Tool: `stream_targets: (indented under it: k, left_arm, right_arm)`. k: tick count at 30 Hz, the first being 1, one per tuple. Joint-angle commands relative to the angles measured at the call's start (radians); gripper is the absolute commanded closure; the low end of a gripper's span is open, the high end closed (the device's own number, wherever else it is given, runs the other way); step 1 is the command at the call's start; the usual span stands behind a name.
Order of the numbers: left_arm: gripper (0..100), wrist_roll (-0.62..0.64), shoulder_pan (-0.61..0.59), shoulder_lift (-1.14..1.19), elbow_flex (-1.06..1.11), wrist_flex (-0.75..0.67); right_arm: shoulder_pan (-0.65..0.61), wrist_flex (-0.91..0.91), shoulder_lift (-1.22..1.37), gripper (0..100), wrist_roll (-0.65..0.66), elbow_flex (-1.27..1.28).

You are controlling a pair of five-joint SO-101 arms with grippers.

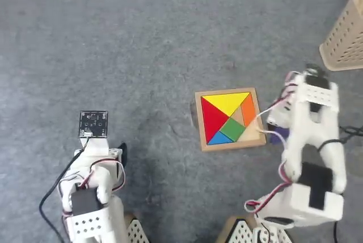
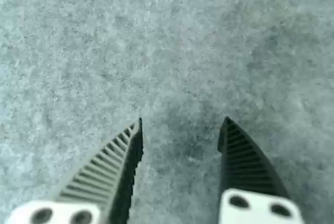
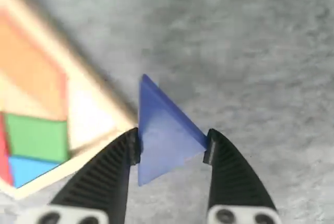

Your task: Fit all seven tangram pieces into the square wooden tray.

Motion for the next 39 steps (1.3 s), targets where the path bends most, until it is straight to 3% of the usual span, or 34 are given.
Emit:
stream_targets:
  k: [1,9,18,26,39]
  left_arm:
    - [77,0.008,-0.005,-0.017,-0.004,0.006]
    - [77,0.008,-0.005,-0.017,-0.004,0.006]
    - [77,0.008,-0.005,-0.017,-0.004,0.006]
    - [77,0.008,-0.005,-0.017,-0.004,0.006]
    - [77,0.008,-0.005,-0.017,-0.004,0.006]
  right_arm:
    - [-0.087,-0.002,-0.081,90.7,-0.032,-0.008]
    - [-0.217,-0.117,0.038,90.8,-0.184,-0.009]
    - [-0.226,-0.113,0.119,90.7,-0.285,-0.046]
    - [-0.294,-0.111,0.116,90.6,-0.255,-0.041]
    - [-0.285,-0.111,0.114,90.6,-0.244,-0.046]
